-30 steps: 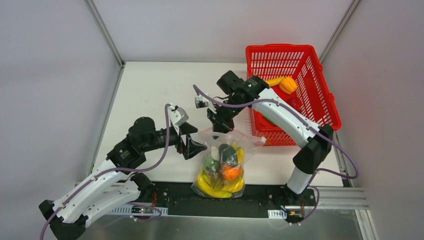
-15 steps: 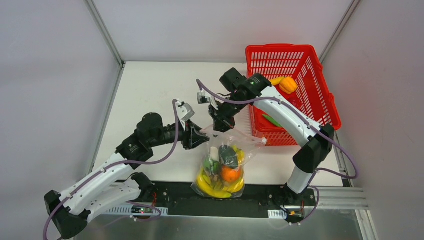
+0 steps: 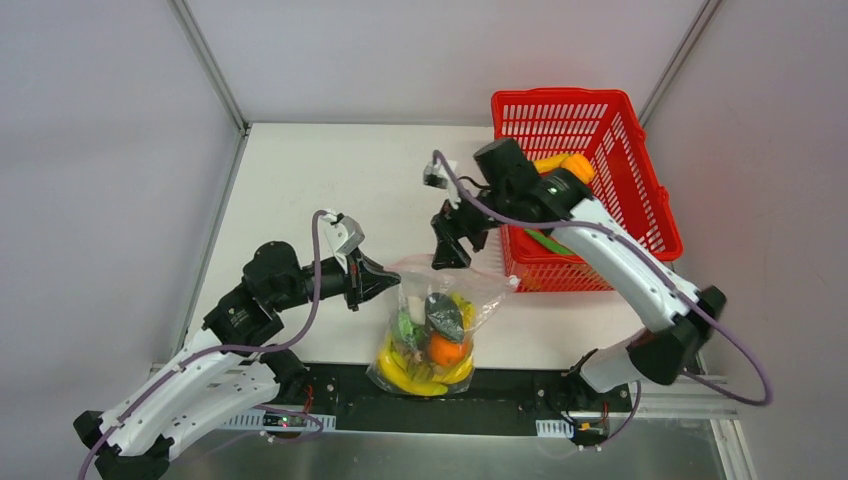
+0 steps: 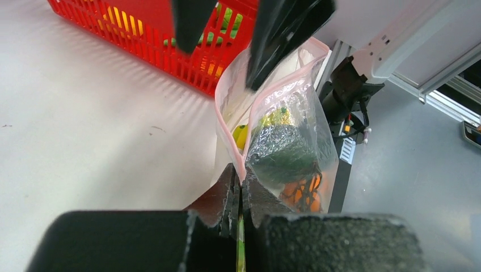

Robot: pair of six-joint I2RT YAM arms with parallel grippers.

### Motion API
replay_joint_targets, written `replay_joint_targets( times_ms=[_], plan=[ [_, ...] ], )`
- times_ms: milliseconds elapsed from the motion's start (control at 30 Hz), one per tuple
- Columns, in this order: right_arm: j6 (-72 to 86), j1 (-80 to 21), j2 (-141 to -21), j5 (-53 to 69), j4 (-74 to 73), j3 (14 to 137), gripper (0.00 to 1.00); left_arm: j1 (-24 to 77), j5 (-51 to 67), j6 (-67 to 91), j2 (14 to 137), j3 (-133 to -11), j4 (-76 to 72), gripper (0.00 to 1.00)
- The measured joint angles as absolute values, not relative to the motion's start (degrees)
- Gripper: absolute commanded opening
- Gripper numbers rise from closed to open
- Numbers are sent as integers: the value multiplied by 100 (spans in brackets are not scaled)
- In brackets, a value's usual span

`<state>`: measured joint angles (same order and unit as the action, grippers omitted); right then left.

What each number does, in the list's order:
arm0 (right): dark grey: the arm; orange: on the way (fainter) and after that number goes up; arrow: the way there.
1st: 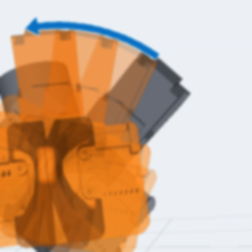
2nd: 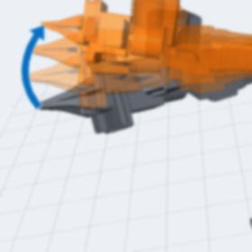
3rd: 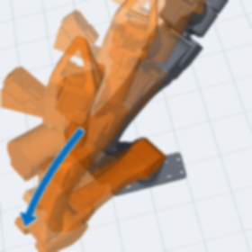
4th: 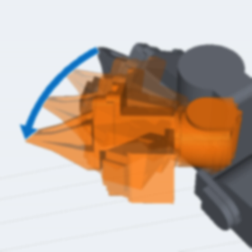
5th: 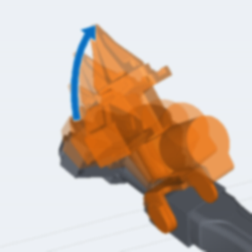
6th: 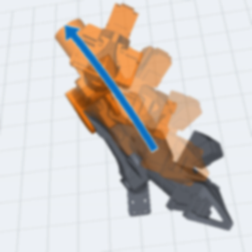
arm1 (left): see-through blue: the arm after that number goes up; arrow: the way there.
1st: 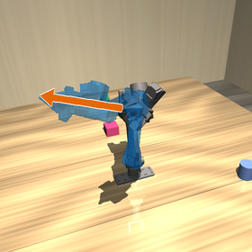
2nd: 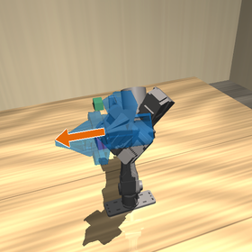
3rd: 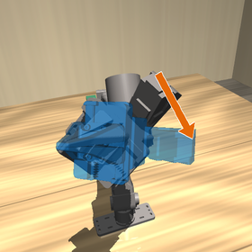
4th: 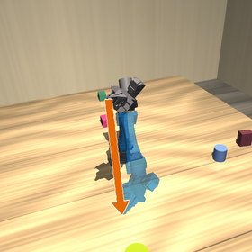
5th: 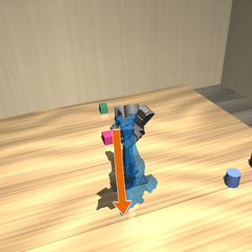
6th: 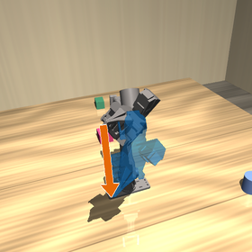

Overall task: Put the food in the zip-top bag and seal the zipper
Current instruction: Adjust the zipper food storage bag at the center of the board.

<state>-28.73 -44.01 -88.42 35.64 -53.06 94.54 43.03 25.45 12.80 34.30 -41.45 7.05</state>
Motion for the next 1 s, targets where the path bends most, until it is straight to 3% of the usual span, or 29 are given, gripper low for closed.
replay_joint_targets(
  times_ms=[400,600,1000],
  plan=[
    [-746,-4250,-4477,2071,-2971,6641,89,4303,2353,1085,3017,-4182,1308,0],
    [377,-4246,-3854,1378,-2458,5474,89,4303,2338,1011,2917,-4261,1492,0],
    [1288,-4246,-2936,1601,-1855,4276,91,4303,2082,864,2683,-4272,1789,0]
  ],
)
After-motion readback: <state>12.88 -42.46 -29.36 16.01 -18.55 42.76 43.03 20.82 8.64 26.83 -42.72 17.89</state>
